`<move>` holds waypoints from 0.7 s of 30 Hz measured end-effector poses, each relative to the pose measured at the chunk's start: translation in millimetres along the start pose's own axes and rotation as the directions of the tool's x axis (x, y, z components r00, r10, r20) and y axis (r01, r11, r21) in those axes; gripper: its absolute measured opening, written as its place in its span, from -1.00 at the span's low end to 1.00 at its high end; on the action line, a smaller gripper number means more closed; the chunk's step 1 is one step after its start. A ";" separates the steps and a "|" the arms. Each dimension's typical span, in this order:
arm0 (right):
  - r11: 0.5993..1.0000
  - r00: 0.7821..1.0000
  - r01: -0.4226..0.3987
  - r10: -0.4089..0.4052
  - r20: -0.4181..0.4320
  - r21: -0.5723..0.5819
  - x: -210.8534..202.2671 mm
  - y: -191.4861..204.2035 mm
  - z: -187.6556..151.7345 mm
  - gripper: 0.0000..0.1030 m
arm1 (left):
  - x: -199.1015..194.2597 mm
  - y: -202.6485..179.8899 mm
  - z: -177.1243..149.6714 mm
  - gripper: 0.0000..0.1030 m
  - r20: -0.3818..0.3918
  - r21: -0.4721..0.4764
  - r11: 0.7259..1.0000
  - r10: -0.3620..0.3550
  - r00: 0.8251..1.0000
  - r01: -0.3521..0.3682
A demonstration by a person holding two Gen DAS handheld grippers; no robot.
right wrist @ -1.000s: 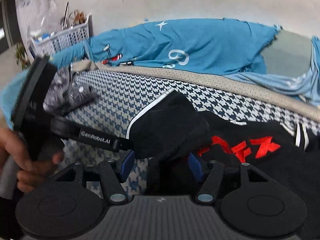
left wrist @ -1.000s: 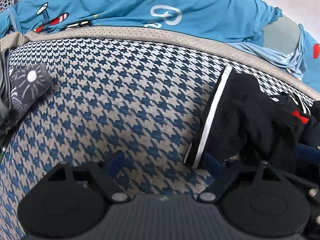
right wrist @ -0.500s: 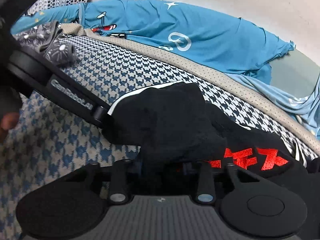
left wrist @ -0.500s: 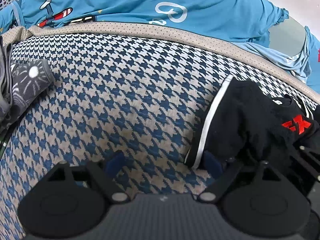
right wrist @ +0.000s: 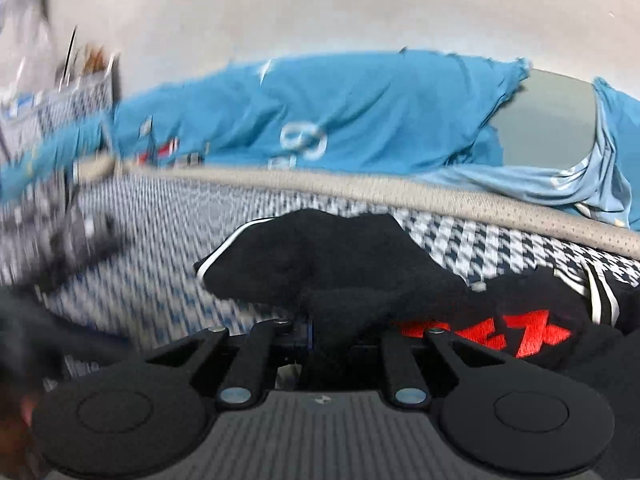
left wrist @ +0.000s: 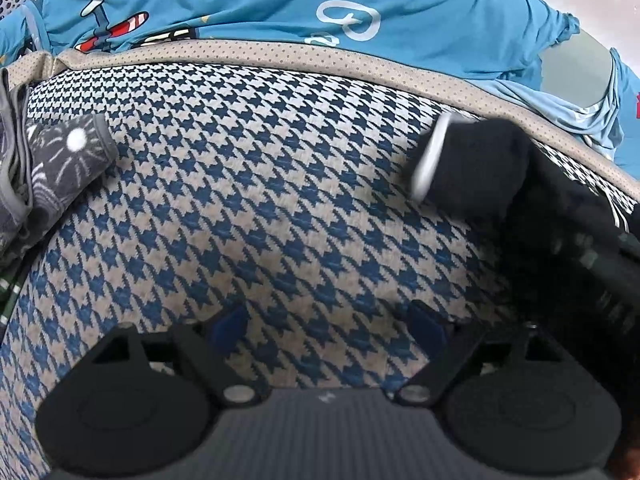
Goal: Fold clothes
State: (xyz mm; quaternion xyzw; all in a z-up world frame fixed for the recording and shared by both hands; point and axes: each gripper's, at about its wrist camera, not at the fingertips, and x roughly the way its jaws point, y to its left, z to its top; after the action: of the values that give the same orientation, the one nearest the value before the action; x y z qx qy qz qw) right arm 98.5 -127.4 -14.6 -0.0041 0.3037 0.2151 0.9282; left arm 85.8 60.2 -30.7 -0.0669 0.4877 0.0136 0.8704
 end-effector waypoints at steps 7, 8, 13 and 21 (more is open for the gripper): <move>0.993 0.995 -0.032 0.020 0.101 0.113 2.2 -2.1 26.1 -0.77 | -12.5 11.9 11.4 0.67 0.050 -0.039 0.999 0.025 0.998 -0.023; 0.993 0.994 -0.031 0.018 0.109 0.115 4.0 -0.6 28.4 -0.77 | -13.5 14.3 12.9 0.67 0.054 -0.045 0.999 0.026 0.998 -0.024; 0.990 0.991 -0.038 0.020 0.134 0.134 14.8 5.0 33.9 -0.77 | -19.0 30.0 15.5 0.68 0.065 -0.086 0.996 0.037 0.997 -0.031; 0.984 0.979 -0.111 0.085 0.183 0.139 32.0 32.8 34.3 -0.76 | -25.9 51.6 17.6 0.68 0.082 -0.140 0.987 0.087 0.993 -0.074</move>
State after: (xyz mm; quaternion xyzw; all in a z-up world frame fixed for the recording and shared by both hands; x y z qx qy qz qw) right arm 127.7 -80.1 -0.7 0.0989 0.2353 0.2369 0.9374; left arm 82.5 114.6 -4.9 -0.1061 0.4489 0.0852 0.8831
